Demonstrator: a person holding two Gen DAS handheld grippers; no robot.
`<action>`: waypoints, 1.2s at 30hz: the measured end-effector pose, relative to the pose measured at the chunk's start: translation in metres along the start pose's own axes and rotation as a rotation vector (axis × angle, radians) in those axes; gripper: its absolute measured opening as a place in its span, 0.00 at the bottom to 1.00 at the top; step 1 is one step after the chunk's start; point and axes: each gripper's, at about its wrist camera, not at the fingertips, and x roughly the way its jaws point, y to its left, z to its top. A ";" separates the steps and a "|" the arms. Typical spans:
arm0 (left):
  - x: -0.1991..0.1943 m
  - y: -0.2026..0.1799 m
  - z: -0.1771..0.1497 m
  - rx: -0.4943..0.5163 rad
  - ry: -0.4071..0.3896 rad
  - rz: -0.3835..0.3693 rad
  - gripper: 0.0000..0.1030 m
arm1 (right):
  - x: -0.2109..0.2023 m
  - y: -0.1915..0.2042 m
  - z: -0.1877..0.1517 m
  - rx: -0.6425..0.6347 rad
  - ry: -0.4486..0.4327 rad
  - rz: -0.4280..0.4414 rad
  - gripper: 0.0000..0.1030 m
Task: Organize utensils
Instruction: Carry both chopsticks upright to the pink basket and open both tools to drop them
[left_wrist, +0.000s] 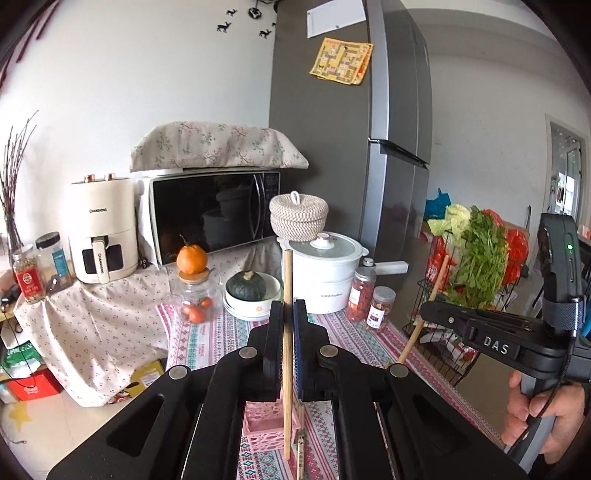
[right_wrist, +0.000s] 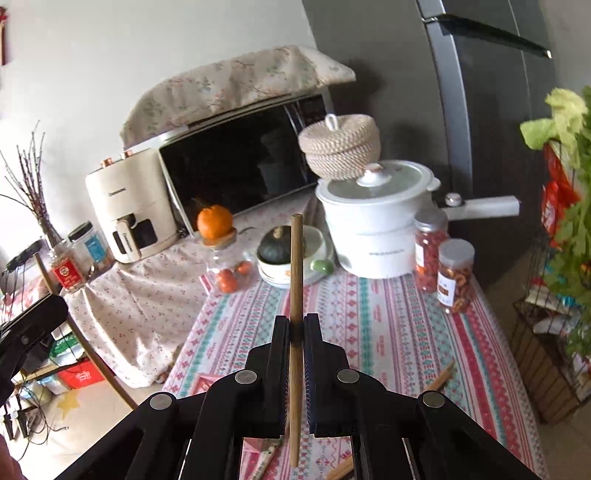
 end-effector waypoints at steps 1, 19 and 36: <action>0.001 0.005 0.002 -0.012 -0.007 0.007 0.04 | 0.000 0.004 0.002 -0.007 -0.007 0.016 0.05; 0.076 0.030 -0.027 -0.003 -0.046 0.094 0.05 | 0.058 0.047 0.002 -0.059 -0.034 0.166 0.05; 0.124 0.046 -0.050 -0.038 0.071 0.099 0.05 | 0.117 0.032 -0.018 -0.018 0.113 0.230 0.06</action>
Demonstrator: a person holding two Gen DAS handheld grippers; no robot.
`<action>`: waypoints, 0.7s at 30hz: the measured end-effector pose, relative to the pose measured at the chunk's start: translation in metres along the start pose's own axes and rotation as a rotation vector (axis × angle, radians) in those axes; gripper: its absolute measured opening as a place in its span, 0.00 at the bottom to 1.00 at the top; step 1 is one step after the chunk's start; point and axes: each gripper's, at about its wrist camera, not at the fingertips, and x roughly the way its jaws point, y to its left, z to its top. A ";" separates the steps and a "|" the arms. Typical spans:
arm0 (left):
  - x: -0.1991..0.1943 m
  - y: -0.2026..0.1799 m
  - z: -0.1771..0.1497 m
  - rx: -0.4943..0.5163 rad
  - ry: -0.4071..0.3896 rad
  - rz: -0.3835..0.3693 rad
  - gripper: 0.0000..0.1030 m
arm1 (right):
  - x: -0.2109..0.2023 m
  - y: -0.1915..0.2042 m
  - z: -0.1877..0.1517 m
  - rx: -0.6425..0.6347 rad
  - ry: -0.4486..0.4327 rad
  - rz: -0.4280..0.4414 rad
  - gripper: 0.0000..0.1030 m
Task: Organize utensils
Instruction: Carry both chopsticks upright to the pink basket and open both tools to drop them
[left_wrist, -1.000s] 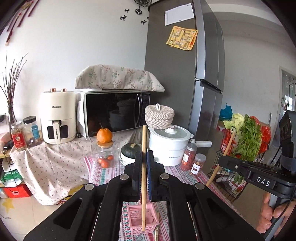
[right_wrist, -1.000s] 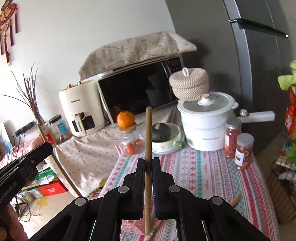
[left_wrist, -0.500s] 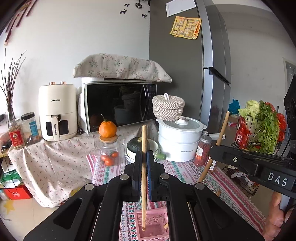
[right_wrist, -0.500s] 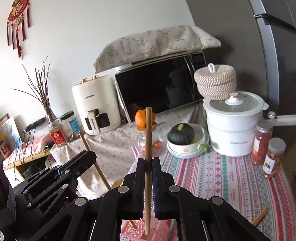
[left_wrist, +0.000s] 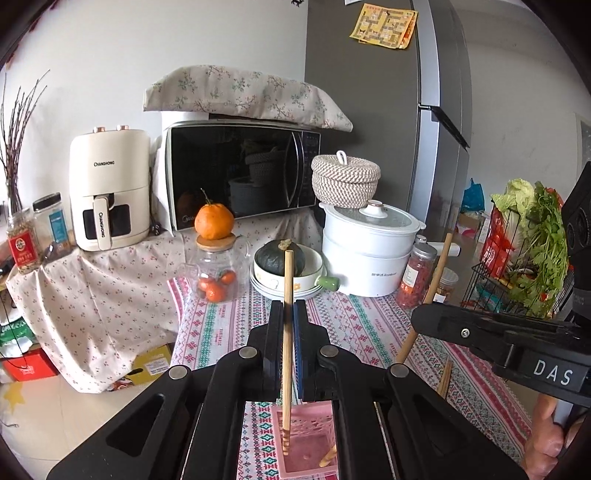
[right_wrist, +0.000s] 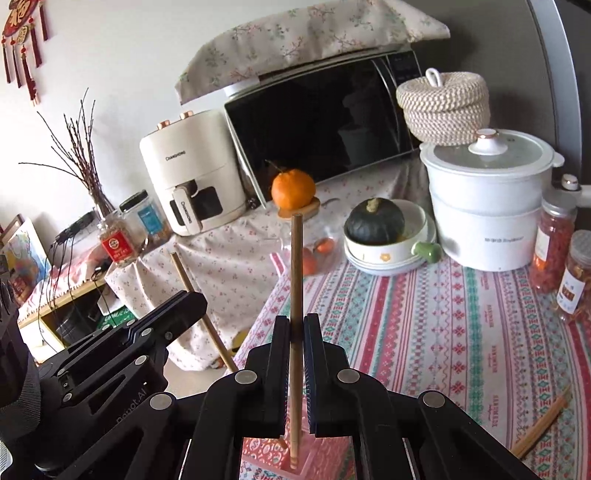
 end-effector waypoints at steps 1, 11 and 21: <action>0.000 0.000 0.000 -0.004 -0.001 0.001 0.05 | 0.003 -0.001 -0.001 0.006 0.008 0.002 0.06; -0.012 0.001 0.007 -0.051 0.014 -0.032 0.49 | -0.009 -0.010 0.003 0.057 -0.005 0.018 0.24; -0.033 -0.012 0.003 -0.066 0.135 -0.078 0.72 | -0.056 -0.025 -0.003 0.047 0.008 -0.079 0.55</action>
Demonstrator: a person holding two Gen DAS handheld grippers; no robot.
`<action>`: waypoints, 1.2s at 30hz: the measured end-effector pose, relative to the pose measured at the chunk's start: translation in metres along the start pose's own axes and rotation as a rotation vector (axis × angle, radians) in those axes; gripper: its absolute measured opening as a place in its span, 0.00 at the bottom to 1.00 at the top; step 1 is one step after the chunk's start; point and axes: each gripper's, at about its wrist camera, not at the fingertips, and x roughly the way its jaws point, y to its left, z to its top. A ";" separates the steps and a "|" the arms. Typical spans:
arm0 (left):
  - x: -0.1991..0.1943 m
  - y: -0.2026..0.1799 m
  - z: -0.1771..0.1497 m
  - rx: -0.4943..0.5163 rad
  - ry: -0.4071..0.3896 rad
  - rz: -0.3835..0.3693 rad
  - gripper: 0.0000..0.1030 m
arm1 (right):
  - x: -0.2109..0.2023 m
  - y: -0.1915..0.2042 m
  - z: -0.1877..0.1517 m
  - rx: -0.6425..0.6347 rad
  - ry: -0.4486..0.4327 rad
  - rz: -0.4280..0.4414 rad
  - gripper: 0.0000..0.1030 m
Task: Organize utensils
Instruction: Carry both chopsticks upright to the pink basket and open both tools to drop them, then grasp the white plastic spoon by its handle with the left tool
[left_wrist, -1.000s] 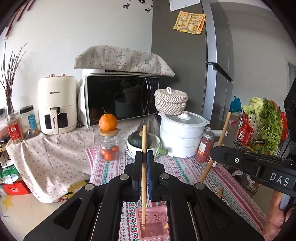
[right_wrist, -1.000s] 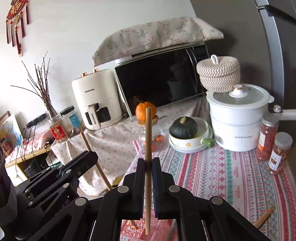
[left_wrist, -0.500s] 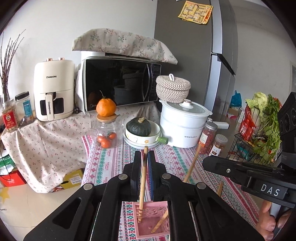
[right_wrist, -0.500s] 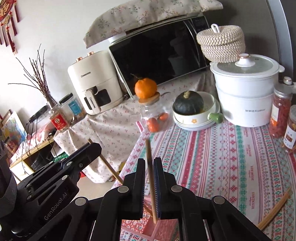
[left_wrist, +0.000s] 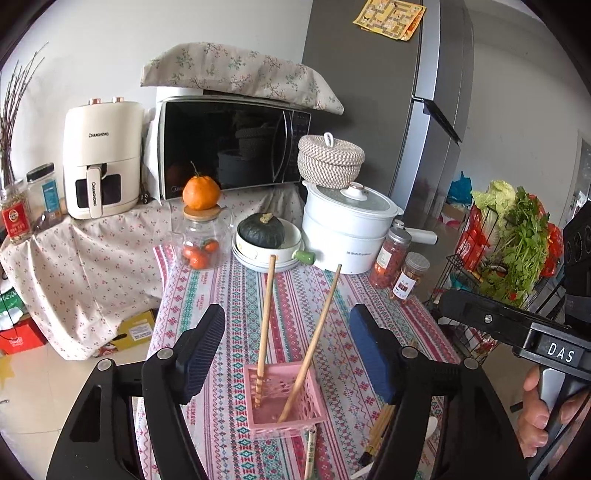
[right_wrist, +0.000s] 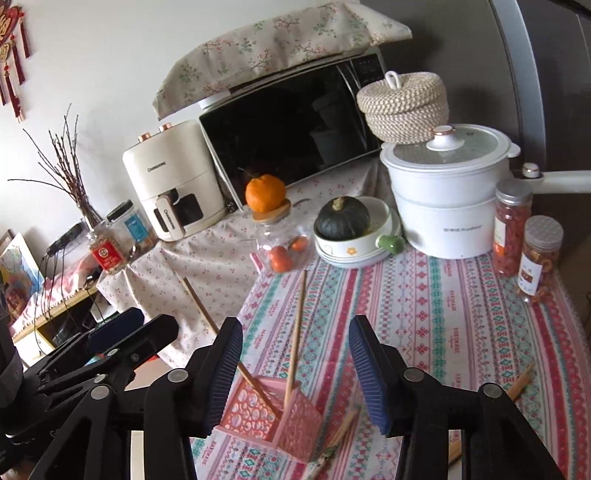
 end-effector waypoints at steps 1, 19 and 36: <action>-0.001 -0.003 -0.002 -0.001 0.015 -0.007 0.73 | -0.003 -0.004 -0.002 0.002 0.013 -0.011 0.57; 0.025 -0.090 -0.066 0.167 0.328 -0.120 0.80 | -0.033 -0.102 -0.065 0.111 0.294 -0.297 0.78; 0.099 -0.186 -0.155 0.495 0.566 -0.287 0.35 | -0.030 -0.176 -0.106 0.182 0.487 -0.456 0.78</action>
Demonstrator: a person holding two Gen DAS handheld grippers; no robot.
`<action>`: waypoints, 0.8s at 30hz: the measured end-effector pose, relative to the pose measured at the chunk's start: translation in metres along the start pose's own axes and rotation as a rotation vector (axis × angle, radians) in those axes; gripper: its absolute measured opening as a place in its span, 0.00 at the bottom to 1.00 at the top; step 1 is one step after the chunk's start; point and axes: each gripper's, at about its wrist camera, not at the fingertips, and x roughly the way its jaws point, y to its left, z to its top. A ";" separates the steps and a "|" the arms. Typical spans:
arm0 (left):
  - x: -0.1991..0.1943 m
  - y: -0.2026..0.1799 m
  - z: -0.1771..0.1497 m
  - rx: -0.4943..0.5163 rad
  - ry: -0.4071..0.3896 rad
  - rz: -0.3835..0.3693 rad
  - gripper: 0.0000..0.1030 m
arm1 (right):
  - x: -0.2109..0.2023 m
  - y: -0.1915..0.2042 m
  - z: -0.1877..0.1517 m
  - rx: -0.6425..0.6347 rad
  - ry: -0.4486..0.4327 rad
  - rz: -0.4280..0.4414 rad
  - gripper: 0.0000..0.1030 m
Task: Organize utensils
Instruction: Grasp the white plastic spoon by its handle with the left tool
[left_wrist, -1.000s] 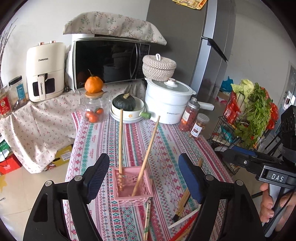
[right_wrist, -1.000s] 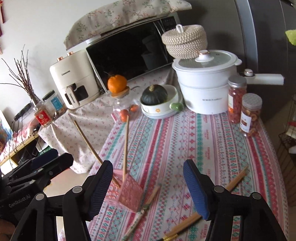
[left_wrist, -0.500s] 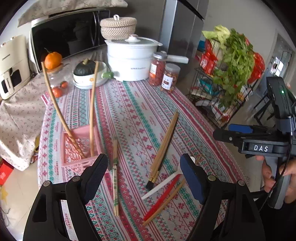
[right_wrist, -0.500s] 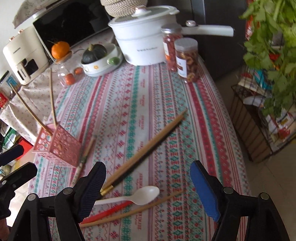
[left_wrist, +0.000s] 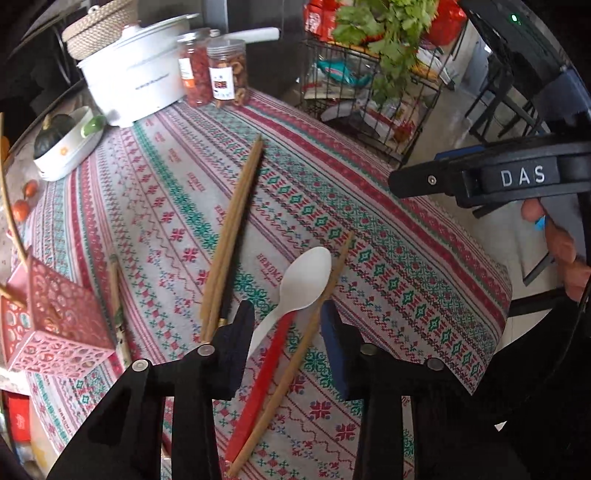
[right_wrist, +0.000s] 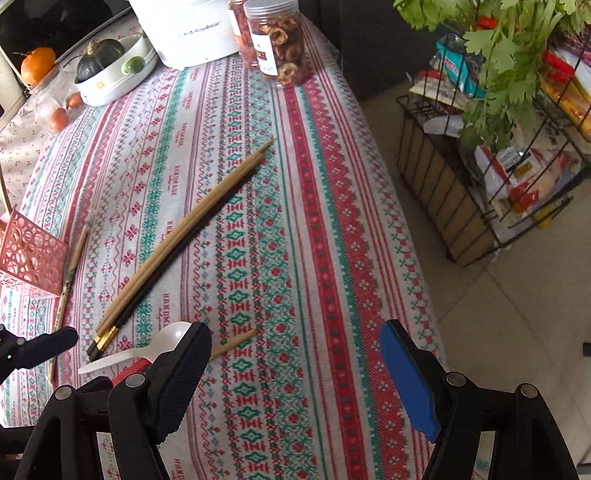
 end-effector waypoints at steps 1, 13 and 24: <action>0.005 -0.004 0.001 0.013 0.002 -0.010 0.33 | 0.001 -0.001 -0.001 -0.003 0.006 -0.004 0.77; 0.049 -0.025 0.022 0.018 0.067 0.026 0.09 | 0.009 -0.029 -0.008 0.030 0.044 -0.023 0.77; -0.024 0.027 0.028 -0.126 -0.116 0.050 0.02 | 0.029 -0.008 -0.006 -0.001 0.113 0.016 0.78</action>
